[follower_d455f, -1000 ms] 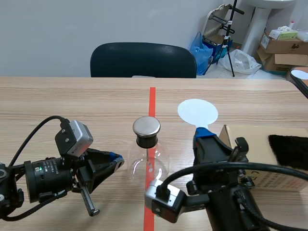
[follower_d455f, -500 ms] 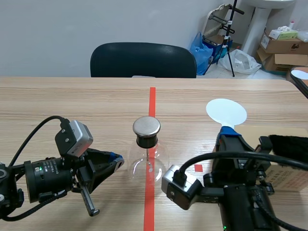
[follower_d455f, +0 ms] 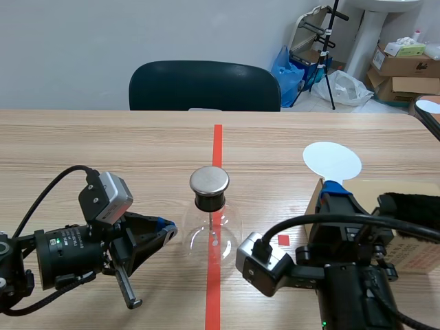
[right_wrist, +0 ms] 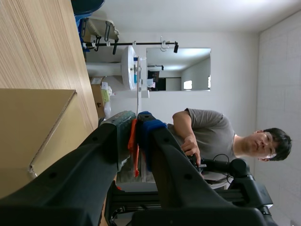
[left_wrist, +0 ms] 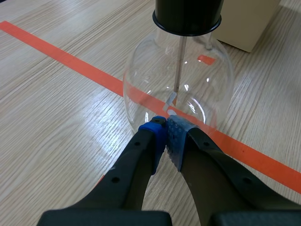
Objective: Do the electroscope experiment
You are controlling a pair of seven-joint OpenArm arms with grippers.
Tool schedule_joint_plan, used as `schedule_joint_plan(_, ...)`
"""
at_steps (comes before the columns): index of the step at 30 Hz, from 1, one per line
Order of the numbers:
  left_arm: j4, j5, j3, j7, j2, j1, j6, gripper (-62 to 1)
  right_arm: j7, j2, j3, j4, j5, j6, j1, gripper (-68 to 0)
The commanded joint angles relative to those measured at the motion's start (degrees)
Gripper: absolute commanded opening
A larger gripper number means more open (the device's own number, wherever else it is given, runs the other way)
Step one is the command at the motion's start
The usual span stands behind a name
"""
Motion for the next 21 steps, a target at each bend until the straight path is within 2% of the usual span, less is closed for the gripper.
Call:
schedule_joint_plan(1, 0.39, -0.35, -0.26, -0.79, -0.02, -0.15, -0.17, -58.2, 0.44, 0.81, 0.11, 0.52, -0.04, -0.61, 0.66, -66.5)
schedule_joint_plan(8, 0.39, -0.35, -0.26, -0.79, -0.02, -0.15, -0.17, -58.2, 6.25, 0.81, 0.11, 0.52, -0.04, -0.61, 0.66, -66.5)
schedule_joint_plan(21, 0.39, -0.35, -0.26, -0.79, -0.02, -0.15, -0.17, -58.2, 27.78, 0.81, 0.11, 0.52, -0.04, -0.61, 0.68, -66.5)
